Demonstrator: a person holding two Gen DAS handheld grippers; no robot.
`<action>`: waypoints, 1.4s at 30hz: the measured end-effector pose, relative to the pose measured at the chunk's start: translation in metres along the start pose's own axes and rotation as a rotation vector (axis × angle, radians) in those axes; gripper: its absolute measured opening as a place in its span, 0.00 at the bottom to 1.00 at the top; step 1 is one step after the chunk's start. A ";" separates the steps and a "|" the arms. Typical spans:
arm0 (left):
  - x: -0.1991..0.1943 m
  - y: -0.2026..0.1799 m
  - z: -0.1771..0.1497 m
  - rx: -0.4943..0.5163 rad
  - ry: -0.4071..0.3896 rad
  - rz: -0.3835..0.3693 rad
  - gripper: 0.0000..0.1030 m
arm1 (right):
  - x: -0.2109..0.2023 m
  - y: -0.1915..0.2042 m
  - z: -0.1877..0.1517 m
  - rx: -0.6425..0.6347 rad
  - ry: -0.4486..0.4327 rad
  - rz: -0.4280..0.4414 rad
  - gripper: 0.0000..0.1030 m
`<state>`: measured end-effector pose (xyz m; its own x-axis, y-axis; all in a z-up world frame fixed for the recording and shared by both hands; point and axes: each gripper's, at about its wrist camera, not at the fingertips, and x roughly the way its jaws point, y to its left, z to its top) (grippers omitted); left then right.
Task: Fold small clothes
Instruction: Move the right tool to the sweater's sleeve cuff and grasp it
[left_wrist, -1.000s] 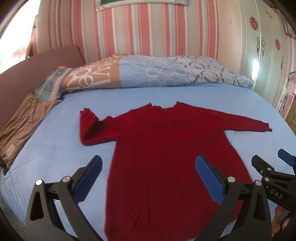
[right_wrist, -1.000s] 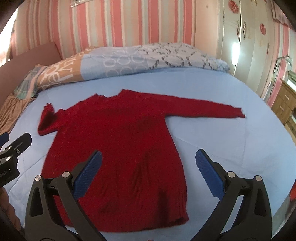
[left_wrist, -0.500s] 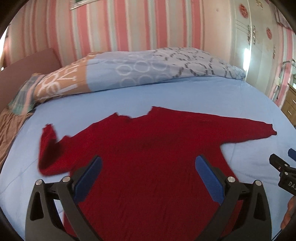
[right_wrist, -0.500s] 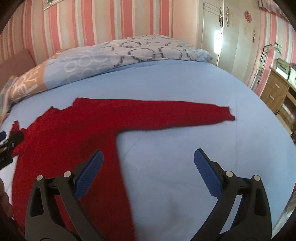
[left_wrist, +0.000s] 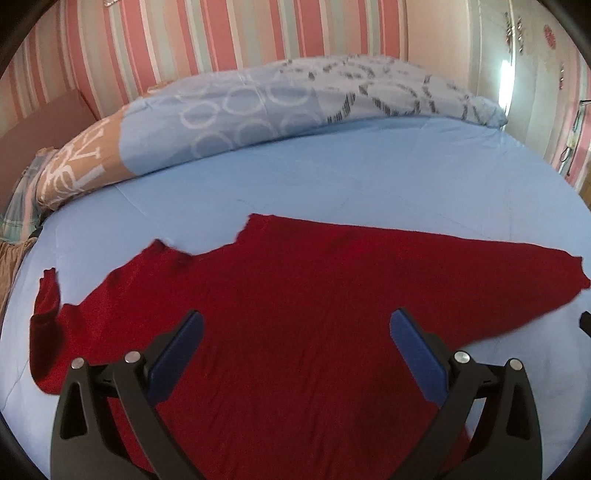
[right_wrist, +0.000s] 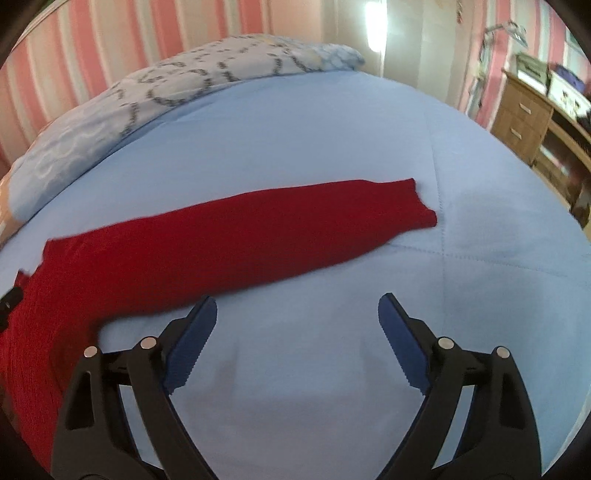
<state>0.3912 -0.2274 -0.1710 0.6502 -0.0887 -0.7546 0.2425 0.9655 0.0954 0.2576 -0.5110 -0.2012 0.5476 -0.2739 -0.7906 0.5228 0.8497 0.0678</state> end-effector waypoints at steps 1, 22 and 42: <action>0.008 -0.006 0.007 0.003 0.008 0.000 0.98 | 0.005 -0.007 0.005 0.016 0.006 -0.005 0.86; 0.054 -0.043 0.030 0.082 0.035 0.028 0.98 | 0.081 -0.067 0.044 0.200 0.075 -0.005 0.49; 0.034 -0.011 0.028 0.108 0.020 0.062 0.98 | 0.044 0.017 0.061 -0.069 -0.078 -0.089 0.08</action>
<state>0.4303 -0.2481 -0.1797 0.6517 -0.0237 -0.7581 0.2793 0.9367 0.2109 0.3309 -0.5363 -0.1975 0.5516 -0.3817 -0.7416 0.5268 0.8488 -0.0451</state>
